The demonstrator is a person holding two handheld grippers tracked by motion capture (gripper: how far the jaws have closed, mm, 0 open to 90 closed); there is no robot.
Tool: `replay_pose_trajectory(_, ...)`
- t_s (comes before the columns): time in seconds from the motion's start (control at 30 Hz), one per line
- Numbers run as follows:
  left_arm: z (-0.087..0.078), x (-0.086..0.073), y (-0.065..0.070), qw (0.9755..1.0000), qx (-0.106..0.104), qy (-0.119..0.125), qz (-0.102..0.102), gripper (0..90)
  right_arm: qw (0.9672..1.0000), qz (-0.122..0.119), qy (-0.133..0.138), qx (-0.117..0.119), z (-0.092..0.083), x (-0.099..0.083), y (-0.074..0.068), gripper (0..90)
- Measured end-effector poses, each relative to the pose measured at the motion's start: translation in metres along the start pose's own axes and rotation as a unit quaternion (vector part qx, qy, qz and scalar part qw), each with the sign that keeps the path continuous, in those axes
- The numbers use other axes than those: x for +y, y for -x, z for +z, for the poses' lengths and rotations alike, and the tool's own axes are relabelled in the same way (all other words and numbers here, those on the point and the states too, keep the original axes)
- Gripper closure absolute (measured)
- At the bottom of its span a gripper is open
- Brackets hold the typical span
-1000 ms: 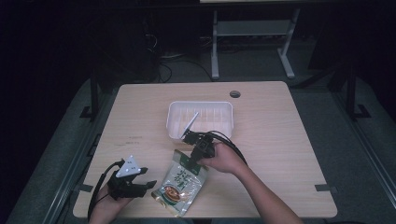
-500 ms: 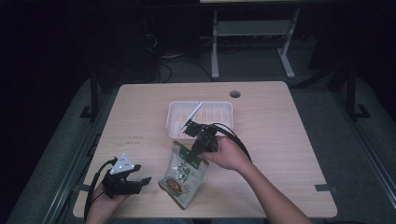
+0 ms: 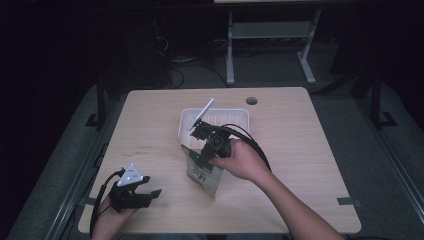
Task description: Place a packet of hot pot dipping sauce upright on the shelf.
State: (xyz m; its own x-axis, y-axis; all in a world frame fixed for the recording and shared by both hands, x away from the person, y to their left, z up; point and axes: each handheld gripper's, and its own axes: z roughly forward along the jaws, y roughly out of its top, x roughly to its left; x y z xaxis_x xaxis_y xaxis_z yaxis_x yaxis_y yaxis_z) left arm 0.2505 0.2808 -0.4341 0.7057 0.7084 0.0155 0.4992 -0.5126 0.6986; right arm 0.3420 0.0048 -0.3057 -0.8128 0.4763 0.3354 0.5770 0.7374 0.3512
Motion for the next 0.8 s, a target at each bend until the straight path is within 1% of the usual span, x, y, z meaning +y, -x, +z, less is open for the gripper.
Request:
replay_pose_trajectory(0.07, 0.000, 0.000, 0.000, 1.0000, 0.000, 0.000, -0.003, 35.6, 0.9999, 0.010, 0.006, -0.006, -0.006, 0.002, 0.001, 89.6)
replay_pose_trajectory(0.13, -0.001, -0.001, -0.001, 1.0000, 0.000, 0.000, -0.002, 35.7, 0.9999, 0.012, 0.008, -0.008, -0.008, 0.002, 0.002, 89.6)
replay_pose_trajectory(0.17, -0.001, -0.001, -0.002, 1.0000, 0.001, 0.001, -0.004, 35.6, 0.9995, 0.025, 0.017, -0.003, -0.014, 0.002, 0.003, 89.5)
replay_pose_trajectory(0.2, -0.001, -0.001, -0.002, 1.0000, 0.002, 0.001, -0.004, 35.6, 0.9994, 0.028, 0.018, -0.003, -0.016, 0.003, 0.003, 89.6)
replay_pose_trajectory(0.37, -0.002, -0.001, -0.003, 1.0000, 0.005, 0.003, -0.008, 35.2, 0.9987, 0.040, 0.028, -0.017, -0.032, 0.006, -0.001, 89.6)
replay_pose_trajectory(0.4, -0.002, -0.001, -0.003, 1.0000, 0.006, 0.002, -0.008, 35.0, 0.9986, 0.039, 0.031, -0.020, -0.034, 0.007, -0.001, 89.5)
replay_pose_trajectory(0.53, -0.002, -0.002, -0.004, 0.9999, 0.008, 0.001, -0.009, 34.5, 0.9975, 0.046, 0.039, -0.038, -0.047, 0.011, -0.002, 89.5)
replay_pose_trajectory(0.6, -0.002, -0.002, -0.004, 0.9999, 0.009, 0.001, -0.010, 34.0, 0.9968, 0.051, 0.044, -0.043, -0.053, 0.013, -0.002, 89.5)
replay_pose_trajectory(0.77, -0.002, -0.003, -0.007, 0.9998, 0.016, 0.001, -0.013, 32.7, 0.9946, 0.067, 0.061, -0.051, -0.069, 0.016, 0.005, 89.5)
replay_pose_trajectory(0.8, -0.002, -0.003, -0.007, 0.9998, 0.016, 0.001, -0.013, 32.3, 0.9938, 0.074, 0.065, -0.052, -0.073, 0.017, 0.007, 89.5)
